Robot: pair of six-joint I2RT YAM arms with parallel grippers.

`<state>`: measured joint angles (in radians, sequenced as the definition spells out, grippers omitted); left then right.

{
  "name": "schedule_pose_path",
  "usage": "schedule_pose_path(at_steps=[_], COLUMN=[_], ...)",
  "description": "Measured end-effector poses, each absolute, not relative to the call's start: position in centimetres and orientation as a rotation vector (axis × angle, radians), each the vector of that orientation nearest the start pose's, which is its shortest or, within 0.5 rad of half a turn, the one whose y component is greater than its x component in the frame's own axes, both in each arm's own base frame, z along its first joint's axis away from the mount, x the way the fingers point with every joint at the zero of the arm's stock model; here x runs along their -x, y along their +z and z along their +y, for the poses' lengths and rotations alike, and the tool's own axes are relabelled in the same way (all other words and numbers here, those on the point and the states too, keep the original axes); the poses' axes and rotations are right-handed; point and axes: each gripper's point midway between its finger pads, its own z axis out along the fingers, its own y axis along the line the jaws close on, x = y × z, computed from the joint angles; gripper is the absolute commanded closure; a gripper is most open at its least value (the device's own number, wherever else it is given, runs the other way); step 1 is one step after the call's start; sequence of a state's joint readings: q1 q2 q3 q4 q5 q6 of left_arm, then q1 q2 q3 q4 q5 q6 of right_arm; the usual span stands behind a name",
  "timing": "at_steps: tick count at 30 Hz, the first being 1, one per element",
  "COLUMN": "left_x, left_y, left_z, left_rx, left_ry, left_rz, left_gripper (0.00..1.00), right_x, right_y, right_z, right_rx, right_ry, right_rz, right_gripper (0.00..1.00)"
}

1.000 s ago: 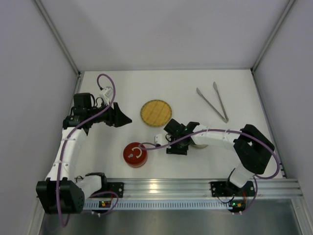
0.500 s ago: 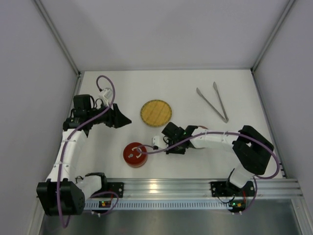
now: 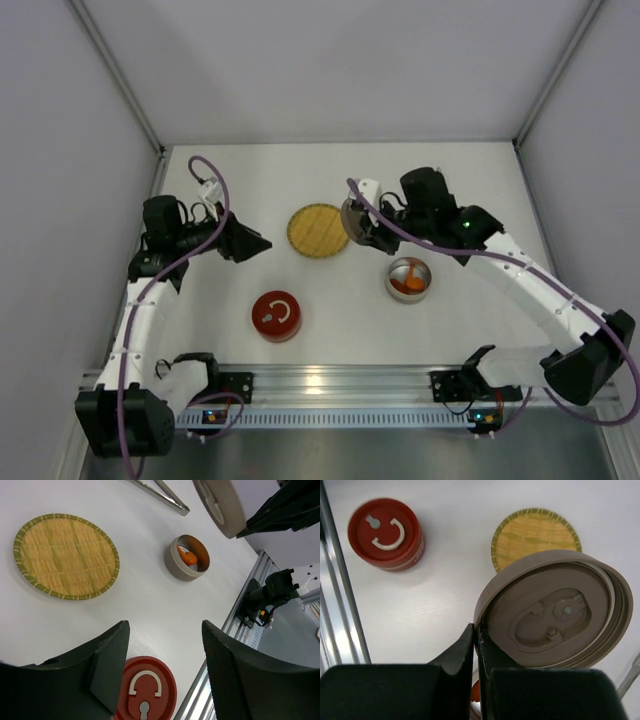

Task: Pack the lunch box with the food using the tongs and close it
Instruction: Pick up the box lid from the center of the board.

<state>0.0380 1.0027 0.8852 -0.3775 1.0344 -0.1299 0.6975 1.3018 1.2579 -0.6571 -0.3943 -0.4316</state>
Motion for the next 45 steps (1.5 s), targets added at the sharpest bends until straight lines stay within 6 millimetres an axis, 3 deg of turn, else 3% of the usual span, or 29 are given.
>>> schedule_pose_path(at_steps=[2,6,10,14,18,22,26,33,45], left_x=[-25.1,-24.4,-23.3,-23.7,-25.0,-25.0,-23.6,-19.2,-20.5], left_y=[25.7,26.3,27.2,29.7,33.2,34.5,33.8,30.4,29.5], left_z=[-14.8,-16.1,-18.5,-20.2,-20.1,-20.0,-21.2,-24.9,-25.4], left_rx=[-0.506,-0.596,-0.767,-0.97,-1.145,-1.294,-1.454,-1.762,-1.834], left_ry=[-1.138,-1.19,-1.217,-1.132,-0.939,-0.792,-0.745,-0.74,-0.581], left_rz=[1.878,1.813,1.734,1.597,1.411,1.284,1.206,1.064,0.993], left_gripper=[0.36,0.36,0.36,0.35,0.29,0.25,0.25,0.27,0.28], right_x=[-23.8,-21.4,-19.6,-18.2,-17.5,-16.3,-15.4,-14.5,-13.9], right_y=[25.9,29.4,31.0,32.4,32.2,30.5,29.7,29.5,29.5], right_z=[26.5,26.5,27.0,28.0,28.5,28.0,27.7,27.5,27.6], right_rx=[1.355,1.383,1.409,1.448,1.502,1.549,1.578,1.593,1.621], right_ry=[0.628,0.739,0.876,1.027,1.136,1.211,1.266,1.336,1.41], right_rz=[1.738,1.634,1.578,1.566,1.595,1.668,1.699,1.72,1.734], right_gripper=[1.0,1.0,1.0,1.0,1.0,1.0,1.0,1.0,1.0])
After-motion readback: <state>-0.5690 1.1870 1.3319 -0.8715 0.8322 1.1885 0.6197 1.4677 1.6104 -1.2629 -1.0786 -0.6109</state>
